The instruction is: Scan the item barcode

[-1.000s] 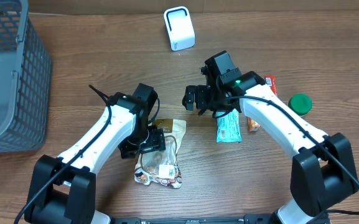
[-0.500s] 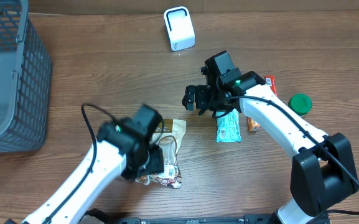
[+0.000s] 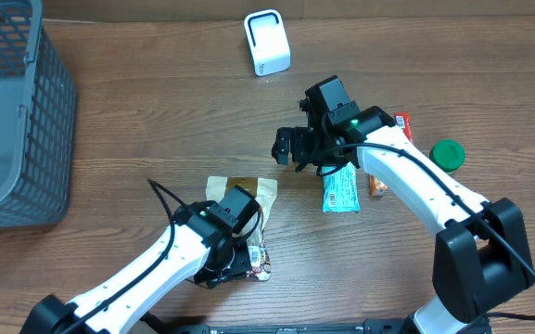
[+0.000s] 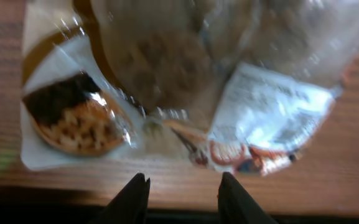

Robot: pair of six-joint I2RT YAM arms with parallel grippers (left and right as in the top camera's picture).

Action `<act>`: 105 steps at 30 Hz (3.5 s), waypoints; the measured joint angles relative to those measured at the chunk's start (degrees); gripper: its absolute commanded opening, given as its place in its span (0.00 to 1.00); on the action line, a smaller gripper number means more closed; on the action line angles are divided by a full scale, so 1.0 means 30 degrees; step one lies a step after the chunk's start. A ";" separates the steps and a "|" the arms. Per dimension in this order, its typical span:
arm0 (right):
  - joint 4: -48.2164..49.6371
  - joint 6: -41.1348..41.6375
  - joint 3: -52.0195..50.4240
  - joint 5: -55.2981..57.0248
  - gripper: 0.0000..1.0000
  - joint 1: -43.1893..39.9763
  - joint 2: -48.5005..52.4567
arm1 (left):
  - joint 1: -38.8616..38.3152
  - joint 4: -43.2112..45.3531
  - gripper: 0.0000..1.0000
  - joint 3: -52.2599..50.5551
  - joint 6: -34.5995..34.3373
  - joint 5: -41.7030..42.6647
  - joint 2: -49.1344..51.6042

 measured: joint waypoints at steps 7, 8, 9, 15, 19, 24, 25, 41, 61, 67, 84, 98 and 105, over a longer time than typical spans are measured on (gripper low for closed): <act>0.0015 -0.0007 0.0000 -0.0007 1.00 0.0000 0.0000 | 0.0168 0.0765 0.29 0.0000 0.0029 -0.1333 0.2127; 0.0015 -0.0007 0.0000 -0.0007 1.00 0.0000 0.0000 | 0.0364 0.0765 0.29 0.0000 0.0087 -0.1523 0.2368; 0.0007 -0.0007 0.0000 -0.0007 1.00 0.0000 0.0000 | 0.0561 0.0765 0.30 0.0000 0.0168 -0.1683 0.2492; 0.0015 0.0000 0.0000 0.0000 1.00 0.0000 0.0000 | 0.2579 0.0474 0.36 0.0350 0.2331 -0.2892 0.2586; 0.0000 0.0000 0.0000 -0.0007 1.00 0.0000 0.0000 | 0.3512 0.0568 0.43 0.1581 0.5275 -0.3781 0.2623; 0.0007 0.0000 0.0000 -0.0007 1.00 0.0000 0.0000 | 0.3614 0.1865 0.49 0.2579 0.8204 -0.6156 0.2623; 0.0015 -0.0007 0.0000 -0.0007 1.00 0.0000 0.0000 | 0.3614 0.1909 0.49 0.2674 0.8648 -0.6506 0.2623; 0.0015 0.0000 0.0000 0.0073 1.00 0.0000 0.0000 | 0.3563 -0.2353 0.17 0.4350 0.6470 -0.2586 0.2681; 0.0007 0.0000 0.0000 0.0124 1.00 0.0000 0.0000 | 0.4364 0.2302 0.19 0.1450 0.4393 -0.6768 0.2703; 0.0007 0.0000 0.0000 0.0117 1.00 0.0000 0.0000 | 0.5260 0.3730 0.18 0.1377 0.3665 -0.9588 0.2703; 0.0007 -0.0007 0.0000 0.0124 1.00 0.0000 0.0000 | 0.8932 0.8772 0.41 0.1348 0.4779 -0.8998 0.2703; 0.0000 0.0000 0.0000 0.0124 1.00 0.0000 0.0000 | 1.0477 0.7752 0.58 0.1341 0.7563 -0.4823 0.2703; 0.0007 -0.0007 0.0000 0.0124 1.00 0.0000 0.0000 | 1.0477 0.7759 0.61 0.1341 0.7686 -0.4612 0.2703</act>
